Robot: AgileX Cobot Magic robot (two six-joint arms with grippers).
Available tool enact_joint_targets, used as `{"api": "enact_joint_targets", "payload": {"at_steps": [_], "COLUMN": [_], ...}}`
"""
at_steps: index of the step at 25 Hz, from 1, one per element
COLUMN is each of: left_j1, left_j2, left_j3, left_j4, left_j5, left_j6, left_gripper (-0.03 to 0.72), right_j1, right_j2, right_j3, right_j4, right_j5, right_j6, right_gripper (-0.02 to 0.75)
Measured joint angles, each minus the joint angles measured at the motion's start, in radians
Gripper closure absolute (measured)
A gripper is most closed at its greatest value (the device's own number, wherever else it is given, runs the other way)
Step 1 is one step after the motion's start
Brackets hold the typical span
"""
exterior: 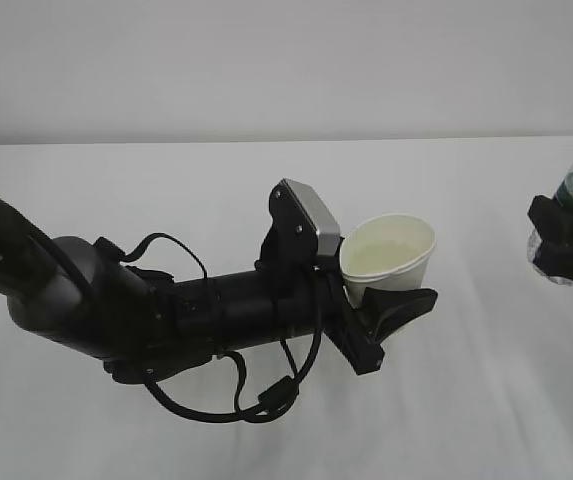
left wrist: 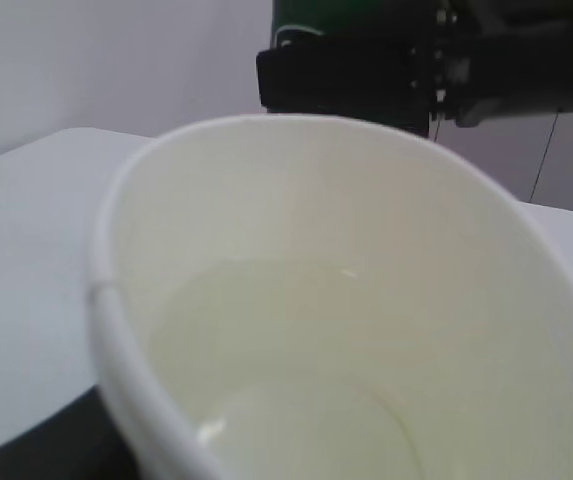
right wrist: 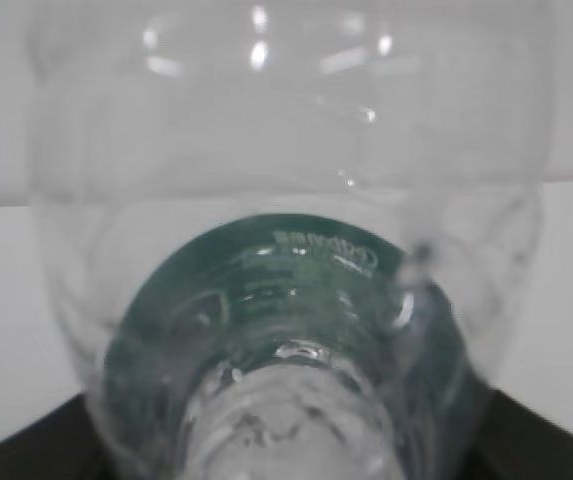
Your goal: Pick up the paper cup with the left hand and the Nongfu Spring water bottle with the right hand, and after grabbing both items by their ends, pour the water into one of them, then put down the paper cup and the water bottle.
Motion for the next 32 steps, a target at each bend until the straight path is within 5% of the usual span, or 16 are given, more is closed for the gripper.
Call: {"api": "enact_joint_targets", "payload": {"at_steps": [32], "left_j1": [0.008], "left_j2": [0.0], "left_j3": [0.0], "left_j4": [-0.018], "left_j5": [0.0], "left_j6": [0.004], "left_gripper": [0.253], "right_j1": [0.0], "right_j2": [0.458], "right_j3": [-0.361], "right_j4": [0.014], "right_j5": [-0.005], "right_j6": [-0.008], "right_gripper": [0.314]}}
